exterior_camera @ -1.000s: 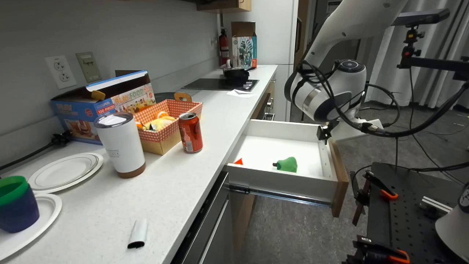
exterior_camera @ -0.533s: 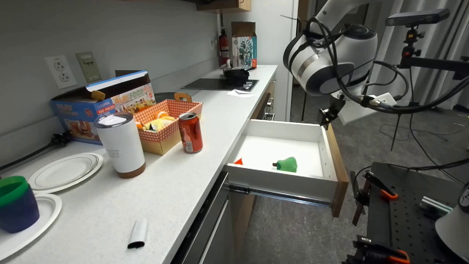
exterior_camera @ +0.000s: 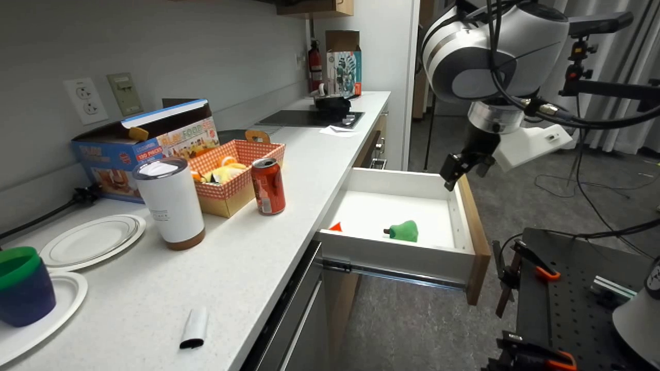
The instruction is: Open the cupboard drawer
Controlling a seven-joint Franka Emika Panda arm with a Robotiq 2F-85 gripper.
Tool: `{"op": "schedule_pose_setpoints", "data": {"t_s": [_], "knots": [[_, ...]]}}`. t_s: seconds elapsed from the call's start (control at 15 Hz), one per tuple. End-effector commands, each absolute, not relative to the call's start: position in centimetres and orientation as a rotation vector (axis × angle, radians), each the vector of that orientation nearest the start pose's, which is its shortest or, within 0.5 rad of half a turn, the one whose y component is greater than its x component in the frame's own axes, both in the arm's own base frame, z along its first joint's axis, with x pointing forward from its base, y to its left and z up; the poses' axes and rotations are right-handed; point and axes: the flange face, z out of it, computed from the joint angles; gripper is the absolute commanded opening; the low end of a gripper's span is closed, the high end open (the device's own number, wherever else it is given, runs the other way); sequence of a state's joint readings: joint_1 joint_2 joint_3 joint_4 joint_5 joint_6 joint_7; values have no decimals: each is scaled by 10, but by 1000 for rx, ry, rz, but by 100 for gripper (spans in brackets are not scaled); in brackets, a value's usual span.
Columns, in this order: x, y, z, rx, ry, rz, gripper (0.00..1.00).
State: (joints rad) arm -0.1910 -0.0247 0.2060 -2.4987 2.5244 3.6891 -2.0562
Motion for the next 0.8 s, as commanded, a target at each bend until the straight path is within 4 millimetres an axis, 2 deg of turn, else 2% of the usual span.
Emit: {"op": "schedule_pose_setpoints", "data": {"t_s": [0.0, 0.13, 0.2, 0.73], "knots": [[315, -70, 276, -3181, 760, -528, 100], [306, -71, 271, -3152, 737, -560, 100], [315, -71, 270, -3165, 805, -513, 100], [313, -71, 267, -3161, 806, -506, 100]]}}
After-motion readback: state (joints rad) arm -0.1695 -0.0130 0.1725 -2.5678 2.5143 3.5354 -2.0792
